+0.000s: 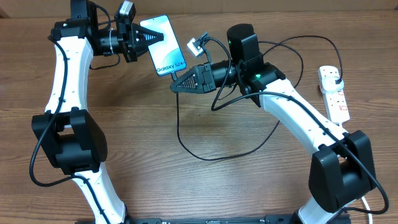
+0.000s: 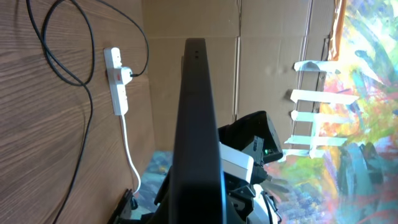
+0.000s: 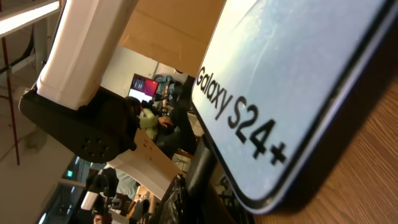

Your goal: Plug charger to phone and switch on socket

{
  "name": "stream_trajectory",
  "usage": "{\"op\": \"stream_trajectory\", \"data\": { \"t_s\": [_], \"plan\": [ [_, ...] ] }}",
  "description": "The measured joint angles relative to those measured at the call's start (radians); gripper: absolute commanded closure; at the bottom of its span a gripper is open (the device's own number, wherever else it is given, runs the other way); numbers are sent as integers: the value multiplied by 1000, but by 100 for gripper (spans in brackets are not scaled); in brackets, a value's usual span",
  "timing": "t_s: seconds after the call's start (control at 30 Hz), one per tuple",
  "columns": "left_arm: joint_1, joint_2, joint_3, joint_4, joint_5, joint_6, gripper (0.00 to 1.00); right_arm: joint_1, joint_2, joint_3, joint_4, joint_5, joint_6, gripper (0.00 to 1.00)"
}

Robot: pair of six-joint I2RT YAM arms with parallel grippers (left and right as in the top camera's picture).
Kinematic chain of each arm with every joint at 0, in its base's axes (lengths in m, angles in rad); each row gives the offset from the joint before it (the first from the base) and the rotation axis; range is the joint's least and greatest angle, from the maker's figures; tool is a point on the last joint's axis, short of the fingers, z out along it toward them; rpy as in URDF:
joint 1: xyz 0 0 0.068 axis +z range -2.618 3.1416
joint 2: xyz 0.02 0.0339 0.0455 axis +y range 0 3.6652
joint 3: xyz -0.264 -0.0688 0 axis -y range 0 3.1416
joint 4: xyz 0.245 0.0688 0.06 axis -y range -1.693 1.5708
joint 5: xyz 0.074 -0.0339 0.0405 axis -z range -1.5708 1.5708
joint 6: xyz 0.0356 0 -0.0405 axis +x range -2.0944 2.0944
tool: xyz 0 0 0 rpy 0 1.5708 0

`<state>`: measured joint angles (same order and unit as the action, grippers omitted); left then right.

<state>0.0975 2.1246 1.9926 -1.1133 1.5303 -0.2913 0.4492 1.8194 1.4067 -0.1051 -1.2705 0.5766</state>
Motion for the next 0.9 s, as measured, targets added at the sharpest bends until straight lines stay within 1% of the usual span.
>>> {"op": "stream_trajectory", "data": {
  "t_s": [0.73, 0.8, 0.9],
  "plan": [
    [-6, 0, 4, 3, 0, 6, 96, -13, 0, -5, 3, -10, 1, 96],
    [-6, 0, 4, 3, 0, 6, 96, -13, 0, -5, 2, -12, 1, 93],
    [-6, 0, 4, -1, -3, 10, 96, -18, 0, -5, 5, -2, 3, 83]
  ]
}}
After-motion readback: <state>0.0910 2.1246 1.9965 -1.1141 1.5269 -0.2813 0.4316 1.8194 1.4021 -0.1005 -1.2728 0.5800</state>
